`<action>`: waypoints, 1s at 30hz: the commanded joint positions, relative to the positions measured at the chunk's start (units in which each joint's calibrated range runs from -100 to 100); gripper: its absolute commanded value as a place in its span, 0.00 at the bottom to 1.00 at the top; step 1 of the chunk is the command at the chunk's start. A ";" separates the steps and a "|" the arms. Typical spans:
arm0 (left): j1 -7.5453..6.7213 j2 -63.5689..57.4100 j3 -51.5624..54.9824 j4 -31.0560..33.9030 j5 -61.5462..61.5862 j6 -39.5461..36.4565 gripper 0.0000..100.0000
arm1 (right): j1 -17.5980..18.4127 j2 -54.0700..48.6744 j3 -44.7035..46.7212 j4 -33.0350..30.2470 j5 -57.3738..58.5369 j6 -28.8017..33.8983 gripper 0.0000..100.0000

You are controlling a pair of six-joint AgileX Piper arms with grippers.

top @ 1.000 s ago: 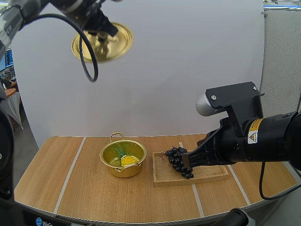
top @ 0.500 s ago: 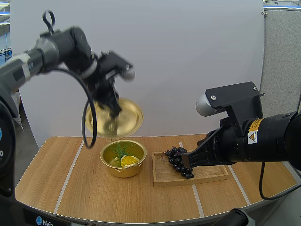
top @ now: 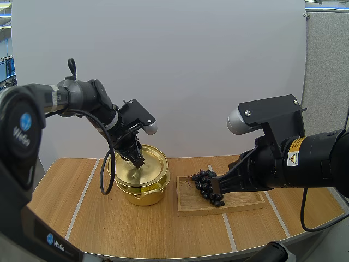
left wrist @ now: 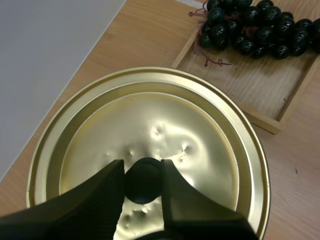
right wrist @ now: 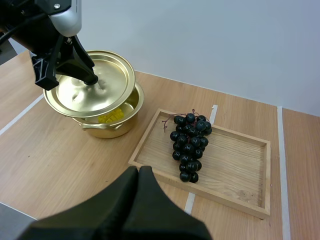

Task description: Open the pot, put the pineapple inside, and close it

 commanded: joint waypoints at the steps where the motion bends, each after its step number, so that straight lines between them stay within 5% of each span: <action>1: 1.33 4.72 -0.05 -6.76 -3.15 5.54 0.00 | -0.23 -0.51 0.10 -0.66 -0.99 -0.30 0.00; 30: 1.41 17.92 -6.05 -8.91 2.63 6.64 0.00 | -0.23 -0.51 0.10 -0.55 -0.99 -0.33 0.00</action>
